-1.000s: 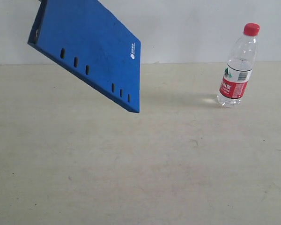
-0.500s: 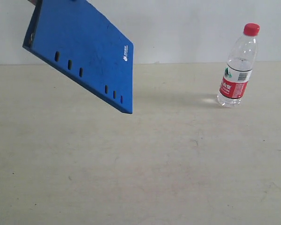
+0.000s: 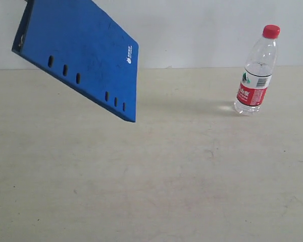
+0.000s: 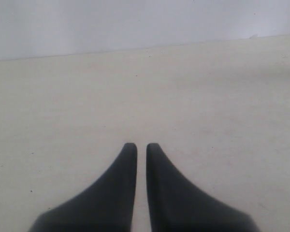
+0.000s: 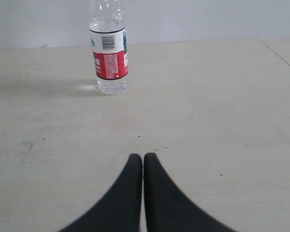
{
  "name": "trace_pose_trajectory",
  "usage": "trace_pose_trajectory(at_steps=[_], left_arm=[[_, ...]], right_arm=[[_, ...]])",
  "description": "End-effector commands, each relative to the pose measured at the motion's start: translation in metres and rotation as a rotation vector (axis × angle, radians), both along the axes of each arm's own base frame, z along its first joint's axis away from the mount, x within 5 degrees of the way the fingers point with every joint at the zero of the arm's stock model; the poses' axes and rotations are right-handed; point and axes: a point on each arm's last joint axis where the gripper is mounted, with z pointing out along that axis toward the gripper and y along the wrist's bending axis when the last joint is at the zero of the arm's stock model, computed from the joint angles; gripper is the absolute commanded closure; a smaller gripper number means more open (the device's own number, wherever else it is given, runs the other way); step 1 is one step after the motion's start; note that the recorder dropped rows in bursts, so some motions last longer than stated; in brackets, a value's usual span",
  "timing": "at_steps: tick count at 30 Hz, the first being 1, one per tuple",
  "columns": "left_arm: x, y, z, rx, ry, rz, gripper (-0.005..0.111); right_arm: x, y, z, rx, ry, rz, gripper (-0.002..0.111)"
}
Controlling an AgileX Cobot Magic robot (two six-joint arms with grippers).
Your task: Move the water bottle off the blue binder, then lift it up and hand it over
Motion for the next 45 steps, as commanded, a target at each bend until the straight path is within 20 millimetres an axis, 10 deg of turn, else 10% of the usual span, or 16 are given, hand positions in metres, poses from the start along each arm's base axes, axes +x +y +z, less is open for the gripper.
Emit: trace_pose_trajectory(at_steps=[1, 23, 30, 45], left_arm=[[0.000, 0.000, 0.000, -0.013, -0.006, 0.002, 0.100], [-0.023, 0.009, 0.006, -0.029, -0.112, 0.106, 0.100], [-0.037, 0.004, -0.013, -0.401, 0.059, 0.268, 0.100], [-0.033, 0.017, -0.015, -0.141, -0.047, 0.270, 0.100]], right_arm=[[0.000, 0.000, 0.001, -0.005, -0.010, -0.007, 0.109], [0.000, 0.000, 0.001, 0.000, -0.010, -0.007, 0.109], [0.000, 0.000, 0.002, -0.001, -0.020, -0.007, 0.109], [0.000, 0.000, 0.002, -0.002, -0.018, -0.007, 0.109]])
